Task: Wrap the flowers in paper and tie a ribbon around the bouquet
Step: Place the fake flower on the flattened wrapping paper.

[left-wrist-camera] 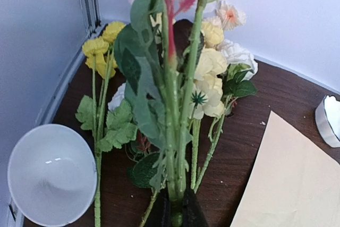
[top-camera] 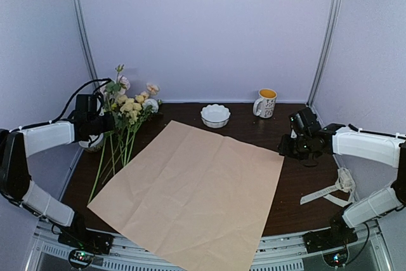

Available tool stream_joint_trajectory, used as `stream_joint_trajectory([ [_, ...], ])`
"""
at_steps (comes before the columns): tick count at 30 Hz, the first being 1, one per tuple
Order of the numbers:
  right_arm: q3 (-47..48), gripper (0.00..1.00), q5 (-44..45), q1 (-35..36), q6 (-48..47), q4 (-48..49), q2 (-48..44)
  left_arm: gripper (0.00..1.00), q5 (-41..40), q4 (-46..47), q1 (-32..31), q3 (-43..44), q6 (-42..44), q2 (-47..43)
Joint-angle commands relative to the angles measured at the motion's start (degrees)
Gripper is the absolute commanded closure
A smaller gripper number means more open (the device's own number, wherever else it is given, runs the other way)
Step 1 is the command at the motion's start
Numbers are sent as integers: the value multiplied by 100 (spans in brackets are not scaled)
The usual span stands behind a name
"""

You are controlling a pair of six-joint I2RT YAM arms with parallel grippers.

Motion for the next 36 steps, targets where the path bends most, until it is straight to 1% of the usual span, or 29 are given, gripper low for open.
stream_joint_trajectory([
  [1, 122, 56, 130, 35, -65, -85, -189, 100, -657, 1232, -345, -256, 884, -956],
  [4, 141, 56, 131, 42, -89, -79, -230, 100, -1711, 1457, -854, -147, 1910, -1507],
  [5, 150, 55, 119, 47, -104, -79, -237, 100, -1946, 1470, -1006, -76, 2193, -1653],
  [7, 176, 55, 64, 63, -152, -62, -251, 100, -2141, 1500, -1261, 28, 2451, -1935],
  [8, 184, 55, 33, 82, -186, -36, -258, 100, -2043, 1436, -1332, 84, 2368, -2066],
  [10, 199, 55, 0, 132, -223, 7, -279, 100, -1489, 1078, -1379, 215, 1646, -2312],
  [12, 244, 55, -14, 184, -238, 43, -289, 100, -737, 798, -1404, 213, 534, -2372],
  [14, 296, 55, -2, 227, -225, 39, -263, 100, 232, 1177, -1538, -66, -664, -2236],
  [16, 360, 55, -3, 268, -213, 31, -206, 100, 827, 1838, -1825, -404, -1735, -1889],
  [17, 403, 55, -6, 290, -217, 23, -165, 100, 937, 2107, -2031, -502, -2217, -1671],
  [19, 511, 55, -6, 347, -225, -45, -61, 100, 1007, 2465, -2394, -537, -2825, -1185],
  [21, 626, 55, 5, 405, -238, -130, 10, 100, 900, 2506, -2664, -438, -3338, -702],
  [24, 698, 55, 73, 462, -244, -174, 15, 100, 803, 2554, -2853, -422, -4446, 37],
  [27, 664, 55, 130, 497, -237, -182, -47, 100, 758, 2886, -2938, -372, -4719, 728],
  [32, 611, 54, 185, 497, -252, -252, -96, 100, 897, 2729, -3026, 109, -4679, 1775],
  [33, 614, 54, 200, 501, -260, -277, -109, 95, 949, 2660, -3038, 179, -4538, 1882],
  [34, 620, 54, 218, 501, -263, -296, -113, 75, 1008, 2538, -3044, 252, -4430, 1949],
  [35, 615, 54, 231, 498, -268, -298, -133, 52, 1001, 2262, -3054, 324, -4337, 1947],
  [36, 608, 54, 250, 500, -259, -299, -140, 23, 926, 1843, -3077, 409, -4247, 1901],
])
